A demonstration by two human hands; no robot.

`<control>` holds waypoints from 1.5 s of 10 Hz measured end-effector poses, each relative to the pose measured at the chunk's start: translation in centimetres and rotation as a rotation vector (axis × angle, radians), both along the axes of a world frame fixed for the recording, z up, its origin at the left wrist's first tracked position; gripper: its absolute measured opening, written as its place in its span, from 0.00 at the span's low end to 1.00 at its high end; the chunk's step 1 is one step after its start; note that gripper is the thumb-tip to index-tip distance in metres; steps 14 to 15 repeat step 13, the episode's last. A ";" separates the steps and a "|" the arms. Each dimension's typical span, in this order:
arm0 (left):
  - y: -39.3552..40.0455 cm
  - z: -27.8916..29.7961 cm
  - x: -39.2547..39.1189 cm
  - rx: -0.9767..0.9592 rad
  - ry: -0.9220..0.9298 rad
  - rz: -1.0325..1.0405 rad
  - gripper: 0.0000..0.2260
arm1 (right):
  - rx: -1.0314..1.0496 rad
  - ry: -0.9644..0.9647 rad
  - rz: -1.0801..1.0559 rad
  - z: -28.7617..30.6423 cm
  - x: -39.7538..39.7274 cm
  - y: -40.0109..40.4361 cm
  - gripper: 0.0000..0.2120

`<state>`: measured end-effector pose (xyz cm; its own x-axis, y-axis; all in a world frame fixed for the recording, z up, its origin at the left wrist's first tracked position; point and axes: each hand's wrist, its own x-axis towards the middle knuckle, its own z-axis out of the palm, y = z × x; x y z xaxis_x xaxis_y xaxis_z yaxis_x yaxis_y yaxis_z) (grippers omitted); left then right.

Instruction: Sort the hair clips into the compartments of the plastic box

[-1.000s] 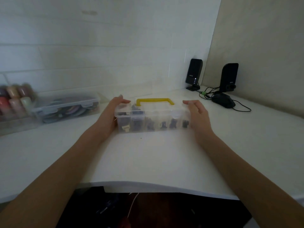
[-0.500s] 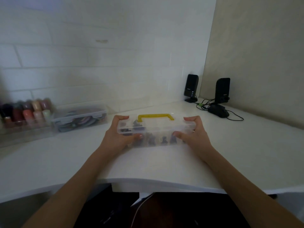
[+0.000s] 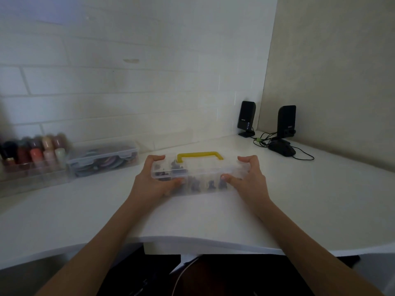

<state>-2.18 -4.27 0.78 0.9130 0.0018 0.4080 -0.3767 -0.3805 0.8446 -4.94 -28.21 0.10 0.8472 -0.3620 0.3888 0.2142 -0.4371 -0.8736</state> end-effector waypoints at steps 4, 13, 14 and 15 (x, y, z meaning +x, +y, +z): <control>0.9 -1.8 6.1 0.652 -0.582 0.248 0.18 | -0.007 -0.027 -0.159 -1.1 7.6 3.1 0.26; 5.3 -2.3 15.7 0.721 -0.317 0.538 0.30 | -0.618 0.160 0.068 0.8 19.5 4.7 0.37; 5.3 -2.3 15.7 0.721 -0.317 0.538 0.30 | -0.618 0.160 0.068 0.8 19.5 4.7 0.37; 5.3 -2.3 15.7 0.721 -0.317 0.538 0.30 | -0.618 0.160 0.068 0.8 19.5 4.7 0.37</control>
